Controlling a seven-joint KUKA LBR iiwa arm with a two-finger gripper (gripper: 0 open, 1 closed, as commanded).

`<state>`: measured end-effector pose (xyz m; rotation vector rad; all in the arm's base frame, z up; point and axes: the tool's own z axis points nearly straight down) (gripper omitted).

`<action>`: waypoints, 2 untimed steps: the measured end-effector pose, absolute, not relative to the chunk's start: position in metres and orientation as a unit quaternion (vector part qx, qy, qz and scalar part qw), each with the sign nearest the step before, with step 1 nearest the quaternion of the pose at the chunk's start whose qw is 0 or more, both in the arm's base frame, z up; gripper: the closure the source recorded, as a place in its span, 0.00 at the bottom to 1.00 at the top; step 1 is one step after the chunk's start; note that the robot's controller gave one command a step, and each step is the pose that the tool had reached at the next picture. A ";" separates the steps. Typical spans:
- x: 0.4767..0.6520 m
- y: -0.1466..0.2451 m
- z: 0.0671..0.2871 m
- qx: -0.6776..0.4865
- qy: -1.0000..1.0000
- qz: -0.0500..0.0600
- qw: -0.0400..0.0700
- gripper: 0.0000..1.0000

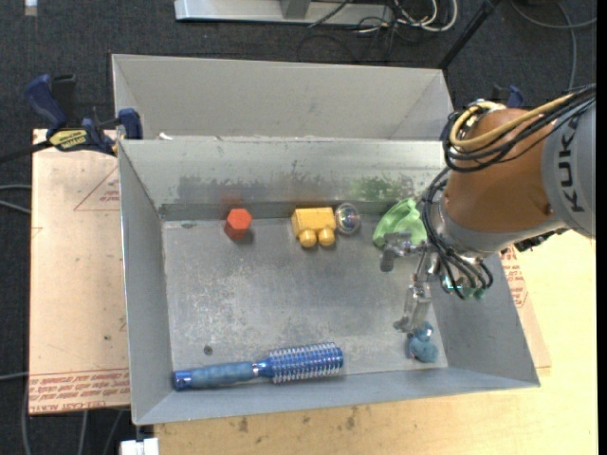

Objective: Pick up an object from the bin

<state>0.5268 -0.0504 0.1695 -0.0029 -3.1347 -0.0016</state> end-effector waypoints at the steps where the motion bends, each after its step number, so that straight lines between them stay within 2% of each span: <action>1: 0.484 -0.118 0.070 0.092 -0.996 0.001 -0.008 0.00; 2: 0.492 -0.151 0.102 0.104 -0.995 0.001 -0.003 0.00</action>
Offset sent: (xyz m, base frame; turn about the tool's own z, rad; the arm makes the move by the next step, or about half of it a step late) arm -0.0466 -0.0668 -0.0995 -0.1923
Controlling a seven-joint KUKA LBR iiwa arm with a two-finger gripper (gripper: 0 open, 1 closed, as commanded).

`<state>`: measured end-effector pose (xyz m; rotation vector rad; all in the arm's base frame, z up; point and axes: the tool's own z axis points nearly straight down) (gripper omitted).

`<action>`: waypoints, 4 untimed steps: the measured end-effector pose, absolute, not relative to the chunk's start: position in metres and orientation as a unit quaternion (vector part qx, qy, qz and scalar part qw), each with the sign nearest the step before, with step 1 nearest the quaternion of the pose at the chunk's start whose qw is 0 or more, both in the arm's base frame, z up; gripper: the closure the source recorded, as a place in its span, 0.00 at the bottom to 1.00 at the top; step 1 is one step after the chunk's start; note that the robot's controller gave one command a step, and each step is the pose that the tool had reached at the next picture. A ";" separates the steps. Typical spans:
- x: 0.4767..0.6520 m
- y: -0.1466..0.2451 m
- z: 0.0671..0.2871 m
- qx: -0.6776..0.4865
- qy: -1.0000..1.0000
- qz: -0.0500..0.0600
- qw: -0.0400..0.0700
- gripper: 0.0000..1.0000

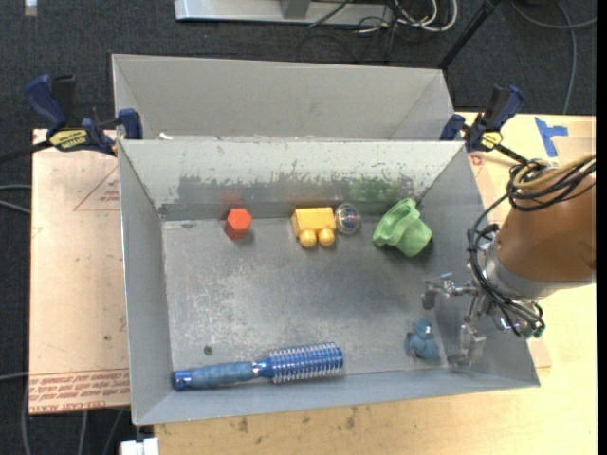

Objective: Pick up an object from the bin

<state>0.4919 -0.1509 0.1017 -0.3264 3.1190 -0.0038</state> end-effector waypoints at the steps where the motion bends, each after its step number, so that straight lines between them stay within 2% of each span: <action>1: 0.486 -0.131 0.106 -0.204 0.979 0.001 0.000 0.00; 2: 0.491 -0.145 0.070 -0.306 0.952 0.003 0.003 0.00; 3: 0.492 -0.143 0.071 -0.305 0.952 0.003 0.005 0.00; 4: 0.492 -0.143 0.070 -0.305 0.952 0.003 0.004 1.00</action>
Offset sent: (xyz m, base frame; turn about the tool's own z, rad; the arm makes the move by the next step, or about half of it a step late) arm -0.0061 0.0187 0.0045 -0.2050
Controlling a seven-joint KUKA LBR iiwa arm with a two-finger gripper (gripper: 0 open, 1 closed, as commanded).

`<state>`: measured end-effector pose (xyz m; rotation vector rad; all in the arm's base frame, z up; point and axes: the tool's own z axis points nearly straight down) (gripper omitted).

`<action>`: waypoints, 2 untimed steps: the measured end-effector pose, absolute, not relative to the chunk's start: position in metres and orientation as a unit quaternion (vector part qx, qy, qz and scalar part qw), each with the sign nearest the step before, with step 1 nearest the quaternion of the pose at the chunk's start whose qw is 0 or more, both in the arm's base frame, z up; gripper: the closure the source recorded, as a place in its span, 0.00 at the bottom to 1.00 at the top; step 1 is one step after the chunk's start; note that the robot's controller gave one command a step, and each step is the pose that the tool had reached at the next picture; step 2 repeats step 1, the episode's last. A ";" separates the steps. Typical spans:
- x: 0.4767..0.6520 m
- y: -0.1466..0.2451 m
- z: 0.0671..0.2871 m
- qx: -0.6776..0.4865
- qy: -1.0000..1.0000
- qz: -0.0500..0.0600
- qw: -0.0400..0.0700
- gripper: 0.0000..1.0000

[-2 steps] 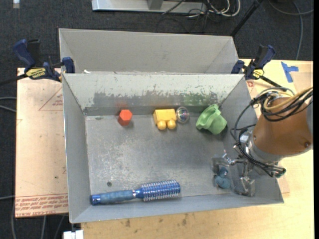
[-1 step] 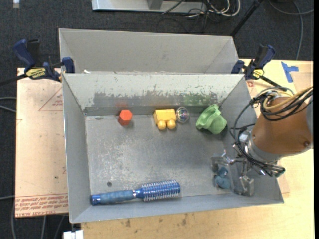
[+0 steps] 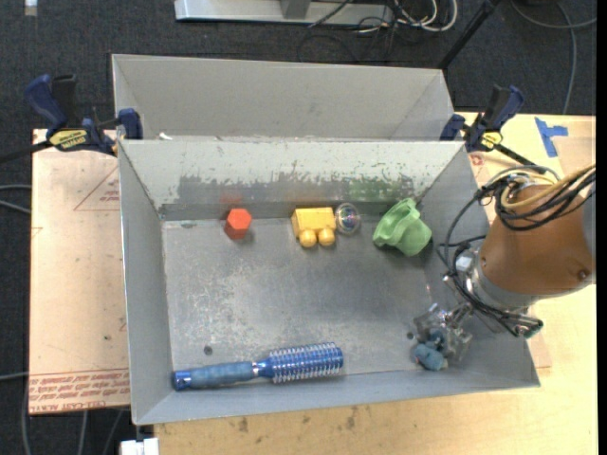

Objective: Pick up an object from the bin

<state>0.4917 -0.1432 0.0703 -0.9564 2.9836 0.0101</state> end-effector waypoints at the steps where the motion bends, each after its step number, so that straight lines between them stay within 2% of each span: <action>1: 0.494 -0.142 0.128 -0.304 0.953 -0.001 0.003 1.00; 2: 0.494 -0.142 0.128 -0.304 0.953 -0.001 0.003 1.00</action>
Offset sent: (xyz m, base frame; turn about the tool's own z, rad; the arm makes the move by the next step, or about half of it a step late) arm 0.0000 0.0000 0.0546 0.0000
